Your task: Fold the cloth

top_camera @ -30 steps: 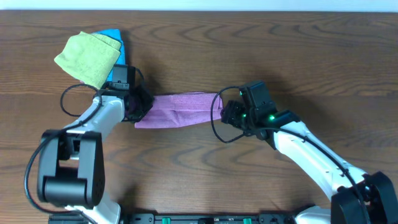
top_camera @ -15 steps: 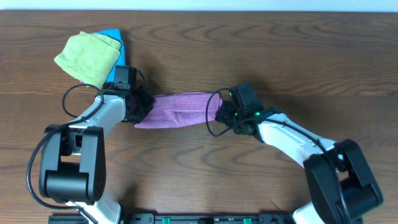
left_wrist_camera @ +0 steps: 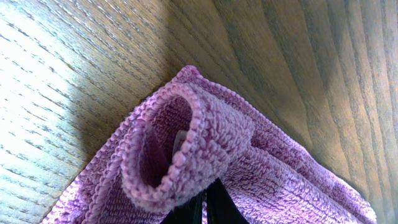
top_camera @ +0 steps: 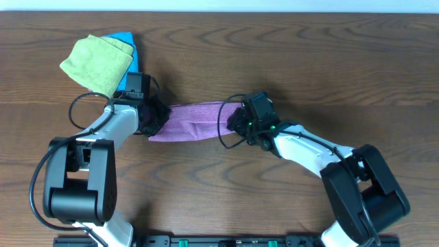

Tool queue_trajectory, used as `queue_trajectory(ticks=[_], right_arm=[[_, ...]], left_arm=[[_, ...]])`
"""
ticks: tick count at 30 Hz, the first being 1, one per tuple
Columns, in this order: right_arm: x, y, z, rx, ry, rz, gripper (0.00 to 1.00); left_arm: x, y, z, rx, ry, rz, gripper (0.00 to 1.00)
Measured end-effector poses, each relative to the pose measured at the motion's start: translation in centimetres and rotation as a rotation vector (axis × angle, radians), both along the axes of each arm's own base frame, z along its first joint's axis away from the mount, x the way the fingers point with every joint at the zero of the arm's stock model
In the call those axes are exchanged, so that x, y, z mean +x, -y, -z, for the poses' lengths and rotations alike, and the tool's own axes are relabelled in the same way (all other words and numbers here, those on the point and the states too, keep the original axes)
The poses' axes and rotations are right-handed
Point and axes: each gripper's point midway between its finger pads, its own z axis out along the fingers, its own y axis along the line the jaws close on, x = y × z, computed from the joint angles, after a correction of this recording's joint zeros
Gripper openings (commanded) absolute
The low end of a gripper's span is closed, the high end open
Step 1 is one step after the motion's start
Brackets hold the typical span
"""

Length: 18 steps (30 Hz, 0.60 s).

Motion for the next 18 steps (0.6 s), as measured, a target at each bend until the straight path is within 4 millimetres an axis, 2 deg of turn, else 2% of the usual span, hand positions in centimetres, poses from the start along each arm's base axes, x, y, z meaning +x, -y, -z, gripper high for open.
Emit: queue_trajectory(ticks=[5,9,14,18], right_arm=[[0.3,0.2,0.4,-0.043,0.021,0.032,0.31],[1.0,0.6,0.8,-0.072,0.057,0.041,0.02],[2.5,0.4,0.2,-0.094,0.147,0.009,0.01],[2.8,0.6,-1.0,-0.147,0.208,-0.062,0.01]], left_arm=[[-0.1,0.1,0.0,-0.006,-0.004,0.003,0.06],[-0.4,0.3,0.0,-0.016,-0.014,0.011,0.06],[-1.0,1.1,0.1,-0.033,-0.032,0.042,0.06],[-1.2,2.0,0.1,-0.031,-0.032,0.075,0.06]])
